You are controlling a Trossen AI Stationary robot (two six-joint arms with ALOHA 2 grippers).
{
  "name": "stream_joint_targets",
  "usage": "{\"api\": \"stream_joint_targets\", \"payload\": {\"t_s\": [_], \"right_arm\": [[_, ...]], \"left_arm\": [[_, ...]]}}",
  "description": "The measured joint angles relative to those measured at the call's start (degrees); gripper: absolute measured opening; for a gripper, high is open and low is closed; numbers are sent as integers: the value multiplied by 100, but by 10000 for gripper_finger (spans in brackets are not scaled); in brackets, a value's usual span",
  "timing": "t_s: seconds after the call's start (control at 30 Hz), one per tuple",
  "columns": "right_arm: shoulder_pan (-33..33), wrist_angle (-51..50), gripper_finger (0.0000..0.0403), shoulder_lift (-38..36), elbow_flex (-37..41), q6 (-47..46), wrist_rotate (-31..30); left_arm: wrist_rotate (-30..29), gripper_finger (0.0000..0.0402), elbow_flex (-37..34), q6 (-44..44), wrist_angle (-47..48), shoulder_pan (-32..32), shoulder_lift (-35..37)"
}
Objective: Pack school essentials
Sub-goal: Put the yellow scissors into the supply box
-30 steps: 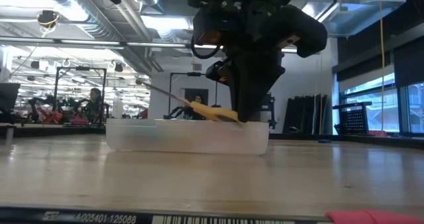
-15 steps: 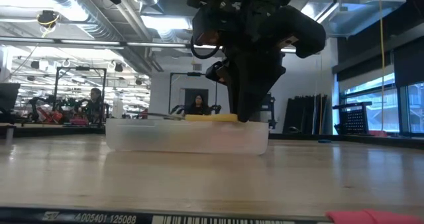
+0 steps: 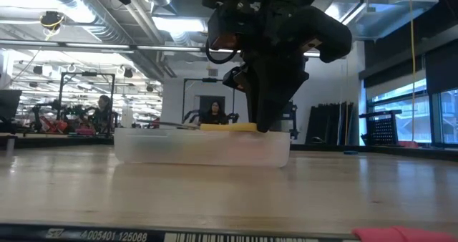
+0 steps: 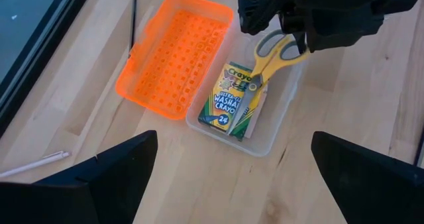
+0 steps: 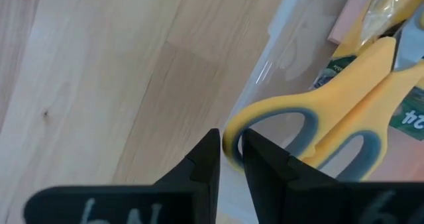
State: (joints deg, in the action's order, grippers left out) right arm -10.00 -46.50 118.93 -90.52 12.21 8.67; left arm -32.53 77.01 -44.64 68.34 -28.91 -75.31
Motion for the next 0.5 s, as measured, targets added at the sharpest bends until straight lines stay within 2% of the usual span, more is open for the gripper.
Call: {"api": "stream_joint_targets", "payload": {"t_s": [0.37, 0.5], "right_arm": [[0, -15, 67, -9, 0, 7, -5], [0, -24, 52, -11, 0, 5, -3]], "left_arm": [[-1, 394, 0, 0, -2, -2, 0], [2, 394, 0, -1, -1, -2, 0]]}}
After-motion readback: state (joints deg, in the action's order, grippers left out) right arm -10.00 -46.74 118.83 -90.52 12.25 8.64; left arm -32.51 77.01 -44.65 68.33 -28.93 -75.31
